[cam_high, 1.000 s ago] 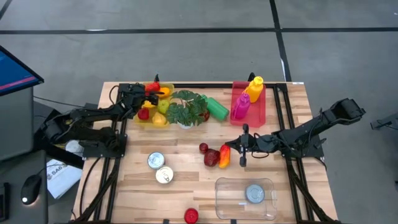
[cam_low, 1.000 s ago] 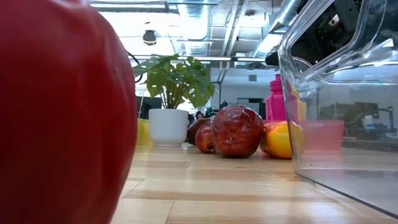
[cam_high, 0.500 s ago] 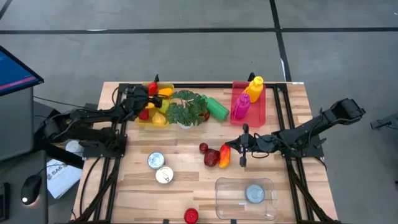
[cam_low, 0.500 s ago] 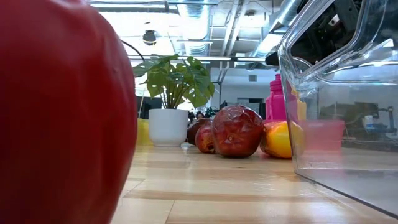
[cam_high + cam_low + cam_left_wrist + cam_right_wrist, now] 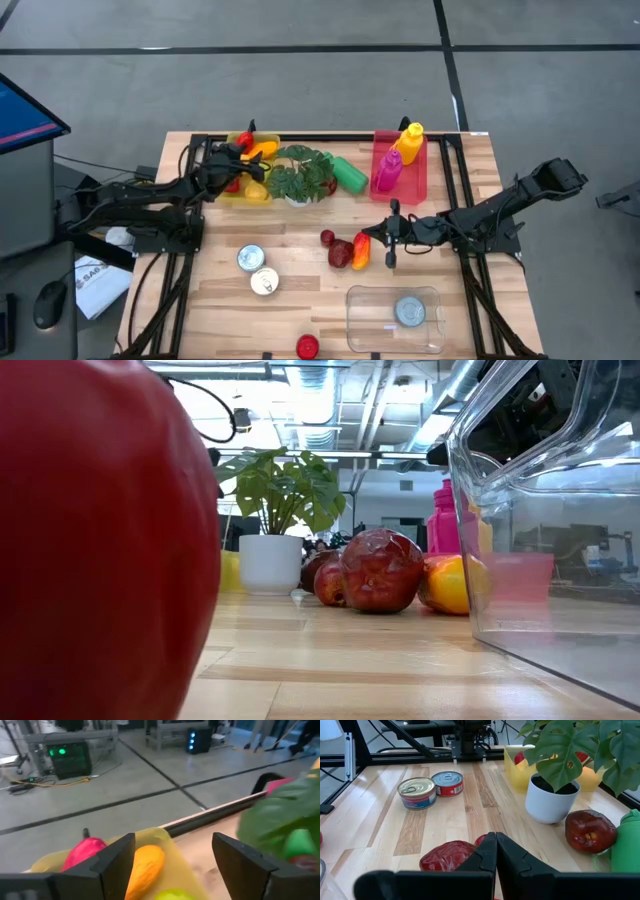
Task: Pick & Place Food Item
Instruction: Put the red tuna can into the transparent bin
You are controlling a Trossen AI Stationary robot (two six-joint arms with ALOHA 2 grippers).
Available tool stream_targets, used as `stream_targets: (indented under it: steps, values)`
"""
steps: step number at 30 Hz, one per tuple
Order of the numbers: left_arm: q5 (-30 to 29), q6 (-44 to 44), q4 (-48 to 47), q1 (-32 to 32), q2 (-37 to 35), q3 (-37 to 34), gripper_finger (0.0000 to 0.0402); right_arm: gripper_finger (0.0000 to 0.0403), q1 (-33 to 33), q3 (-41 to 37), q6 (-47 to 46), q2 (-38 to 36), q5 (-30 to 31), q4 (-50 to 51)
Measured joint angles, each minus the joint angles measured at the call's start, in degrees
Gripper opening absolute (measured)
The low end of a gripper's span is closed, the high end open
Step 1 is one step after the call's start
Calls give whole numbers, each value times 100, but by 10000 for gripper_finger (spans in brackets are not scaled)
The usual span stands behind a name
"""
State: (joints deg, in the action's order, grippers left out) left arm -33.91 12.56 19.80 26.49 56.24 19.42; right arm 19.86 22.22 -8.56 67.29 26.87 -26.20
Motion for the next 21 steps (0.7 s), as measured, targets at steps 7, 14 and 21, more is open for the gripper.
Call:
stream_targets:
  steps: [7,14,21]
  values:
    - [0,32,-217,-564,-388,-2,219,0,0,0,-1,0,0,0]
    - [9,321,-232,-1416,-373,-2,193,0,0,0,-2,0,0,0]
    - [15,337,-224,-2306,-373,-2,173,0,0,0,-2,0,0,0]
